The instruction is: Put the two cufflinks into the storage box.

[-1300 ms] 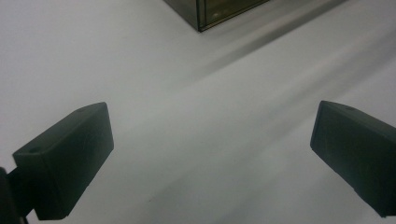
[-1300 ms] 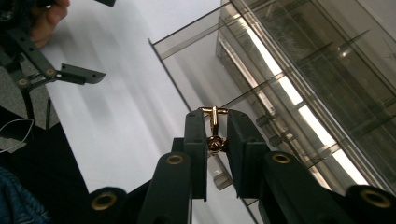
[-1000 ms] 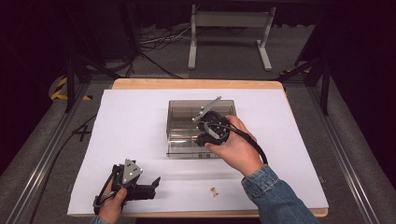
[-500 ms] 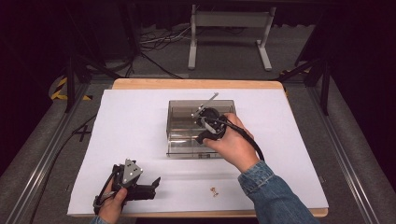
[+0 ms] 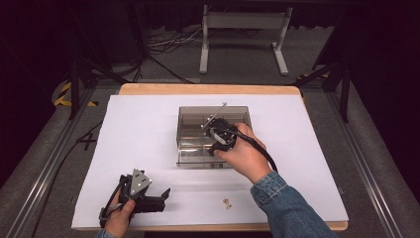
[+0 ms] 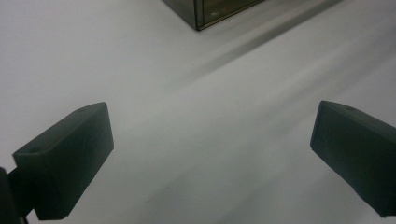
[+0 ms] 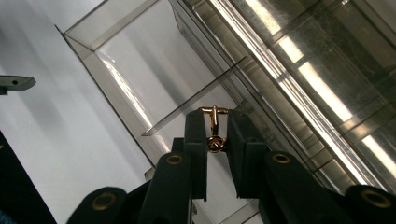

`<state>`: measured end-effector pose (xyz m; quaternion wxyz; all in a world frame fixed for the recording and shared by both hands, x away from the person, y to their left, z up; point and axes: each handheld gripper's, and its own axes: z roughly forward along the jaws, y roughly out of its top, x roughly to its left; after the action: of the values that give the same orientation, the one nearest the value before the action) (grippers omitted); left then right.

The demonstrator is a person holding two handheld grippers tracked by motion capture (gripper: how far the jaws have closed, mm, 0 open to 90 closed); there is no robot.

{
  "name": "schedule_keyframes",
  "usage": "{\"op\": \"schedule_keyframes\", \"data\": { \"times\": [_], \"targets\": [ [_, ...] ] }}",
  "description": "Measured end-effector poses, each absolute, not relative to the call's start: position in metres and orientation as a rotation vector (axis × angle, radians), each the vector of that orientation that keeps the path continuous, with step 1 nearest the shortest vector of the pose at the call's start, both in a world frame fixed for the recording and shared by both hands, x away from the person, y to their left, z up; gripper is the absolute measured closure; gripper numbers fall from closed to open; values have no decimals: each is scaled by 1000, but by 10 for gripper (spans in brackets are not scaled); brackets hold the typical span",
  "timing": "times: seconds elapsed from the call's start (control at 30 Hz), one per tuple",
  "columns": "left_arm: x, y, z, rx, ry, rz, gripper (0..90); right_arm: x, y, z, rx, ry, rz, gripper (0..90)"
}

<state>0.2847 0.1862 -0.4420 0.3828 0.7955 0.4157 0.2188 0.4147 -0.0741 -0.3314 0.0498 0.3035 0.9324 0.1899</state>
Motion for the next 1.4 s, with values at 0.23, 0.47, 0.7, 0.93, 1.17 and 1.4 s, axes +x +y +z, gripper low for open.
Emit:
{"op": "schedule_keyframes", "data": {
  "times": [0.23, 0.47, 0.7, 0.93, 1.17, 1.4],
  "targets": [
    [285, 186, -442, 2028, 1062, 558, 1, 415, -72, -337, 922, 2850, 549, 780],
    [285, 186, -442, 2029, 1061, 556, 1, 416, -73, -340, 925, 2853, 540, 778],
    [285, 186, -442, 2035, 1062, 557, 1, 415, -73, -342, 918, 2847, 549, 747],
    [285, 186, -442, 2034, 1062, 559, 1, 410, -77, -334, 911, 2832, 614, 725],
    [285, 186, -442, 2036, 1061, 557, 1, 399, -82, -318, 874, 2810, 704, 704],
    [285, 186, -442, 2036, 1061, 558, 1, 381, -93, -300, 828, 2800, 791, 687]
  ]
}}
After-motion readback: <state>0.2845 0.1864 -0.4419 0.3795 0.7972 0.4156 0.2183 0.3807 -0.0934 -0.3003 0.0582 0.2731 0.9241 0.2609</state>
